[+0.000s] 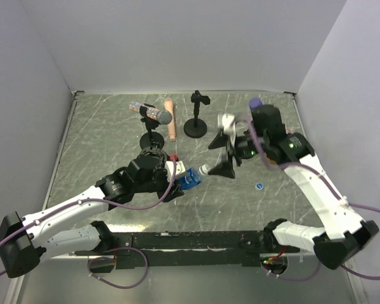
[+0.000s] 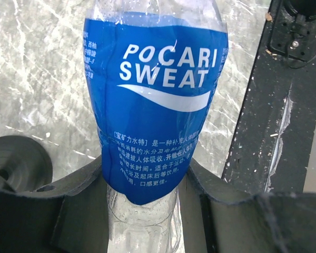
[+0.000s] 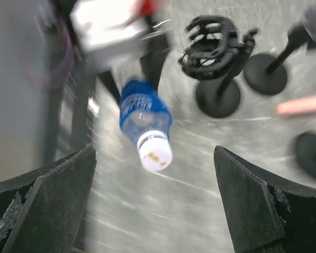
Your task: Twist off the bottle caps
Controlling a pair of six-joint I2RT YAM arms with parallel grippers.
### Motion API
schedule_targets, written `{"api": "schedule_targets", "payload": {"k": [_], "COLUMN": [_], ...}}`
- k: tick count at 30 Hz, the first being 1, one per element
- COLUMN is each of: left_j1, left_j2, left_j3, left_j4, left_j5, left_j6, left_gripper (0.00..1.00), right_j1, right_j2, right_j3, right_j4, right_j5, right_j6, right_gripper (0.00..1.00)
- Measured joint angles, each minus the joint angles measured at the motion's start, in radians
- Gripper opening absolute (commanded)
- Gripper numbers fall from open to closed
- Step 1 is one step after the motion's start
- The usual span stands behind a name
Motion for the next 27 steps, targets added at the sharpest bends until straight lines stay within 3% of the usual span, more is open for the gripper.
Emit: {"api": "schedule_targets", "payload": {"k": [4,8,20,22,25,27], "left_j1": [0.001,0.001,0.001,0.001,0.001,0.001], "left_j2": [0.0,0.0,0.0,0.0,0.0,0.0], "left_j3": [0.0,0.0,0.0,0.0,0.001,0.001], "left_j4": [0.002,0.002,0.011,0.016,0.023,0.023], "left_j5": [-0.013,-0.018,-0.018,-0.015,-0.011,-0.007], "left_j6": [0.001,0.001,-0.003,-0.004,-0.005,-0.004], "left_gripper": [0.01,0.01,0.01,0.01,0.01,0.01], "right_j1": [-0.098,-0.103,-0.06,-0.05,-0.042,-0.042], "right_j2": [0.09,0.137,0.165,0.183,0.206,0.21], "right_j3": [0.055,0.049,0.007,0.007,0.007,0.007], "right_j4": [0.057,0.049,-0.013,-0.018,-0.031,-0.037], "right_j5": [-0.092,-0.122,-0.135,-0.134,-0.128,-0.115], "right_j6": [0.378,0.548,0.619,0.622,0.619,0.613], "right_gripper": [0.97,0.92,0.83,0.76,0.56,0.54]}}
